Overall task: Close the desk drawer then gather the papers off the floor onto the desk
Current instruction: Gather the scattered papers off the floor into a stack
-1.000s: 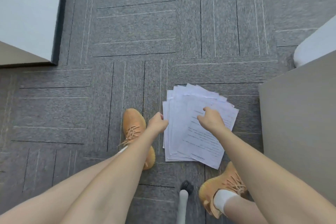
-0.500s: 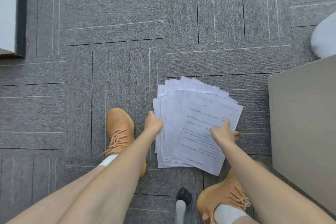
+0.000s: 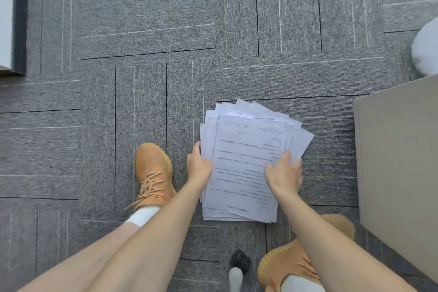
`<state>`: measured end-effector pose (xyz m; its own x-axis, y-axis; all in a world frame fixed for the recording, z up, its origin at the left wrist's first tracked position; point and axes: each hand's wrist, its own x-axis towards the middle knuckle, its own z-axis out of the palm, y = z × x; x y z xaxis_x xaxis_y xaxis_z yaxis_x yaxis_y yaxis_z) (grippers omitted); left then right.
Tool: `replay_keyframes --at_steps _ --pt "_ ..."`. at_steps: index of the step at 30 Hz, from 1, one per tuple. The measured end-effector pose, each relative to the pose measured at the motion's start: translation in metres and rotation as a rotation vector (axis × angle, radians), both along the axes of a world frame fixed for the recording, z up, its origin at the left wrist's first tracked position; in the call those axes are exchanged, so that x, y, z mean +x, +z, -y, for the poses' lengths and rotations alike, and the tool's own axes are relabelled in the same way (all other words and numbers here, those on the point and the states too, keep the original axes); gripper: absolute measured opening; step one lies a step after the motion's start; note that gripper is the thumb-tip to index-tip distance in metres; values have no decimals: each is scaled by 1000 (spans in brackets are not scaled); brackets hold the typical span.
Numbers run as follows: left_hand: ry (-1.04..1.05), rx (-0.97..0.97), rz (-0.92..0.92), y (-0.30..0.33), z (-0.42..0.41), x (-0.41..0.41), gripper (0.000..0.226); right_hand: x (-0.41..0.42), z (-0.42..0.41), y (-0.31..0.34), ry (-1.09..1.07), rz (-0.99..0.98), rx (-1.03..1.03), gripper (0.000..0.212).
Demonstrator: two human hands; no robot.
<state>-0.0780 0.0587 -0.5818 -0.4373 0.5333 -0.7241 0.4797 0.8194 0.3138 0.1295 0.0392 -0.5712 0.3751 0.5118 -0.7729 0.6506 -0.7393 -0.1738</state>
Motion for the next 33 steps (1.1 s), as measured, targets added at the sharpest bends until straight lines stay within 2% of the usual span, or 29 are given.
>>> replay_keyframes --at_steps 2,4,7,9,15,19,23,26,30,33 --pt "113 -27 1 -3 -1 -2 71 6 1 -1 -49 -24 -69 82" --pt "153 -68 19 -3 -2 -3 70 7 5 -3 -2 -63 -105 90" --pt "155 -129 59 -4 -2 -1 44 0 10 -3 91 -74 -89 97" --pt "105 -138 69 -7 0 3 31 -3 12 -2 68 -83 -55 95" --pt "-144 -58 18 -1 9 15 28 1 20 1 -76 -88 145 89" --pt "89 2 303 4 14 16 45 7 22 3 -161 -103 165 82" --pt "529 -103 572 7 16 12 48 12 21 4 -250 -170 149 78" --pt "491 -218 560 8 17 11 42 14 20 5 -310 -219 137 78" --pt "392 -223 462 9 14 11 36 15 15 11 -254 -253 97 77" --pt "375 -219 483 20 7 9 31 19 7 20 -200 -271 90 70"
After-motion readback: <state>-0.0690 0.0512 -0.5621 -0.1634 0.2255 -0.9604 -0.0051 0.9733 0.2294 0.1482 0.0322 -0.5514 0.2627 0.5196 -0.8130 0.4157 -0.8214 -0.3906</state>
